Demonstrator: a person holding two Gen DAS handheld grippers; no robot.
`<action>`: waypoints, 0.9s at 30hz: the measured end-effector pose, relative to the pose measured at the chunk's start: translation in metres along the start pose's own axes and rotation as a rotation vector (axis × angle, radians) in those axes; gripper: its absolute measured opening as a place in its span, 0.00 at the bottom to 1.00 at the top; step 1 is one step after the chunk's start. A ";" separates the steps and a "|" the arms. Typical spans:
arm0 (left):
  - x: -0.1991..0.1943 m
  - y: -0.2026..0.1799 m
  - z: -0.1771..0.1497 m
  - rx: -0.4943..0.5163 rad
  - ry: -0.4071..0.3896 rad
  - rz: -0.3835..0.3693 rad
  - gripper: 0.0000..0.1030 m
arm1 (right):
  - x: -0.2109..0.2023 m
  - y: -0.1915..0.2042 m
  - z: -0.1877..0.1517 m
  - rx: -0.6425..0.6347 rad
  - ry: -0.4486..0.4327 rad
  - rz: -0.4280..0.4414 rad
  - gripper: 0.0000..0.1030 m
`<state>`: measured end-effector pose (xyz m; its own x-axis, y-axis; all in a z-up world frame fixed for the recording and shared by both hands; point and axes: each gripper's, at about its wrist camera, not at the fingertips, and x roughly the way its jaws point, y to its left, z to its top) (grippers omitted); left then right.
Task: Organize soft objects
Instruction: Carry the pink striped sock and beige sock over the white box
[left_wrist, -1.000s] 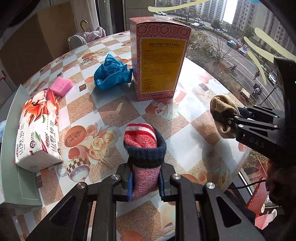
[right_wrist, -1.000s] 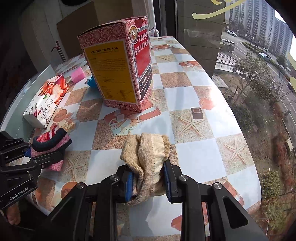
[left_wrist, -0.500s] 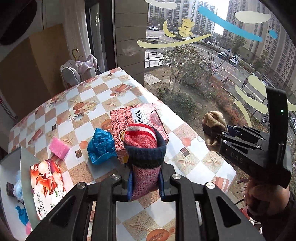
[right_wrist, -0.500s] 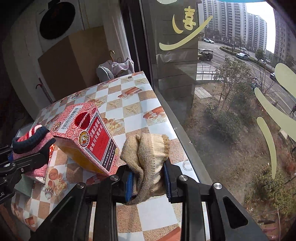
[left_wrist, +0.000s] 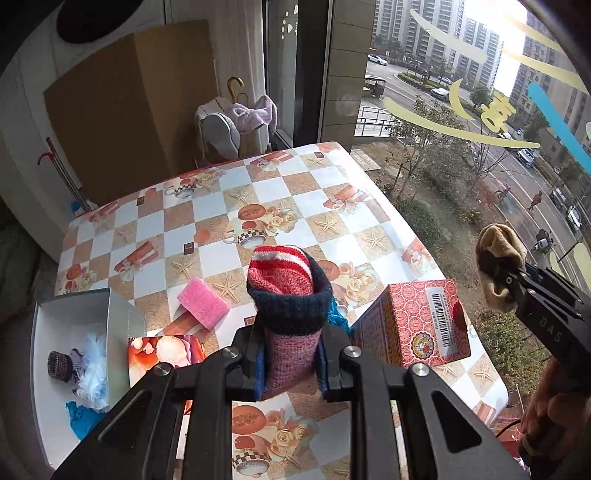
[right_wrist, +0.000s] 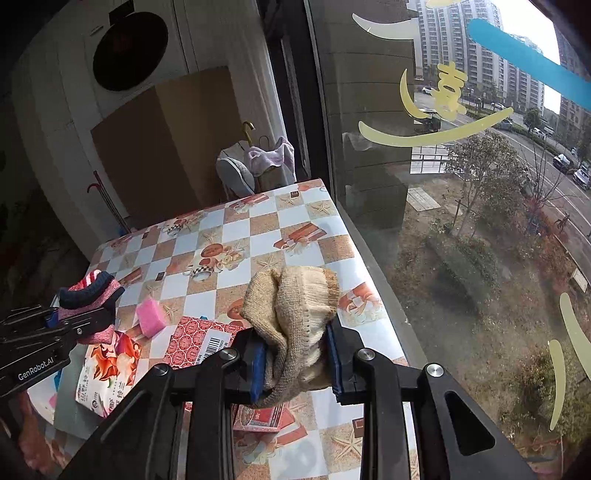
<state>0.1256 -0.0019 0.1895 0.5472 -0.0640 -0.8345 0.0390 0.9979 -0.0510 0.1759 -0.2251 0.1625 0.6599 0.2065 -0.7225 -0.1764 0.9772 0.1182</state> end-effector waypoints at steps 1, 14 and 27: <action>0.001 0.010 0.000 -0.019 0.006 0.009 0.22 | 0.002 0.007 0.002 -0.011 0.001 0.011 0.28; 0.003 0.082 -0.039 -0.128 0.049 0.074 0.22 | 0.007 0.117 -0.003 -0.187 -0.002 0.152 0.28; 0.009 0.116 -0.092 -0.188 0.109 0.081 0.22 | 0.031 0.183 -0.058 -0.344 0.120 0.219 0.28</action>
<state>0.0580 0.1140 0.1251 0.4484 0.0070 -0.8938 -0.1633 0.9838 -0.0742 0.1219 -0.0423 0.1220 0.4935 0.3803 -0.7822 -0.5500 0.8331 0.0580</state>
